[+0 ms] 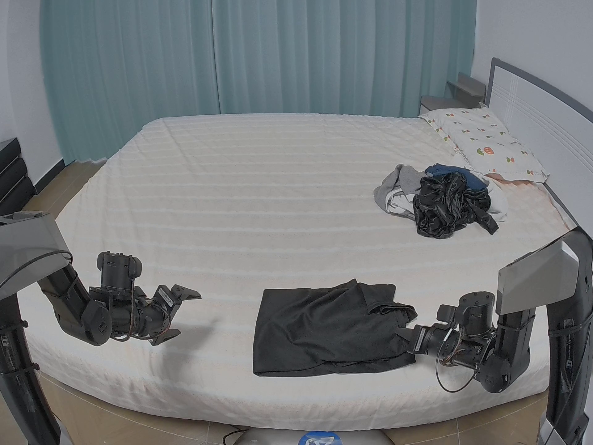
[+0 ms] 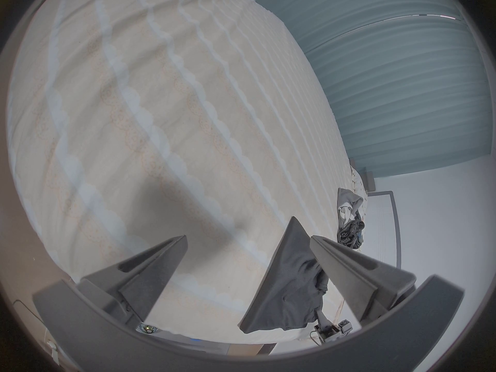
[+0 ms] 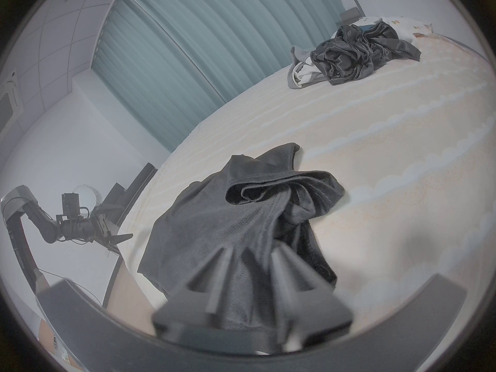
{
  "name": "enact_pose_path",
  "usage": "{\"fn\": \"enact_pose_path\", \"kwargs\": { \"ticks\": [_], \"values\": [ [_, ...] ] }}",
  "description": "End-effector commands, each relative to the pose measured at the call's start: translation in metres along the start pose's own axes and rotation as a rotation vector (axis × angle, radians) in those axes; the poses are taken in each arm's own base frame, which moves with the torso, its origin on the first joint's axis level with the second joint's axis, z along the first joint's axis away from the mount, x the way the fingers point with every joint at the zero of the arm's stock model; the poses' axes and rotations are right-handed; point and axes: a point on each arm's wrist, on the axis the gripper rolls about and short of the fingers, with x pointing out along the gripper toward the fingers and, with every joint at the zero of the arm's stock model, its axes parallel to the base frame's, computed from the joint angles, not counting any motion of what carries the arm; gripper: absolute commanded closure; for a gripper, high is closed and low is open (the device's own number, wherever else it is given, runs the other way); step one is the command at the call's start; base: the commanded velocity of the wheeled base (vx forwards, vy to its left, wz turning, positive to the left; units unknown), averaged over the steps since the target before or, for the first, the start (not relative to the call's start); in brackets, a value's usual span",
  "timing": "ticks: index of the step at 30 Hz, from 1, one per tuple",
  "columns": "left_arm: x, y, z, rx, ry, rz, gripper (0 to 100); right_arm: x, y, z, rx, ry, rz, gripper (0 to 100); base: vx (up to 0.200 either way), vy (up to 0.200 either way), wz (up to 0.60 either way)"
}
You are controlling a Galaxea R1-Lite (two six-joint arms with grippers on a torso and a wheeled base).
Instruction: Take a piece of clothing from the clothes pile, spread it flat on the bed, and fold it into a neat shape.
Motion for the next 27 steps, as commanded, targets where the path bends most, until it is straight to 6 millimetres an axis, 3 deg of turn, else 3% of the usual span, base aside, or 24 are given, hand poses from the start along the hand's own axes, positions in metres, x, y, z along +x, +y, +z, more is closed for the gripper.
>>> {"fn": "enact_pose_path", "kwargs": {
  "ticks": [1, 7, 15, 16, 22, 25, 27],
  "values": [
    [0.000, 0.000, 0.000, -0.001, 0.000, 0.000, 0, -0.016, 0.001, 0.002, 0.009, 0.003, -0.011, 100, 0.000, 0.000, 0.00],
    [0.000, 0.000, 0.000, -0.001, -0.001, 0.002, 0, -0.035, 0.000, 0.001, 0.021, 0.019, -0.032, 100, 0.000, 0.000, 0.00],
    [0.000, 0.000, 0.000, -0.001, -0.001, 0.002, 0, -0.034, -0.006, -0.012, 0.028, 0.078, -0.060, 100, 0.000, 0.000, 0.00],
    [0.000, 0.000, 0.000, -0.001, -0.001, 0.002, 0, -0.033, -0.006, -0.014, 0.027, 0.085, -0.059, 0, 0.000, 0.000, 0.00],
    [0.000, 0.000, 0.000, -0.001, -0.001, 0.002, 0, -0.035, -0.002, -0.003, 0.020, 0.031, -0.041, 0, 0.000, 0.000, 0.00],
    [0.000, 0.001, 0.000, -0.002, 0.000, 0.003, 0, -0.031, 0.008, 0.023, 0.001, -0.078, 0.008, 0, 0.000, 0.000, 0.00],
    [0.000, 0.001, 0.000, -0.002, 0.000, 0.003, 0, -0.029, 0.010, 0.027, -0.005, -0.093, 0.020, 0, 0.000, 0.000, 0.00]
  ]
}}
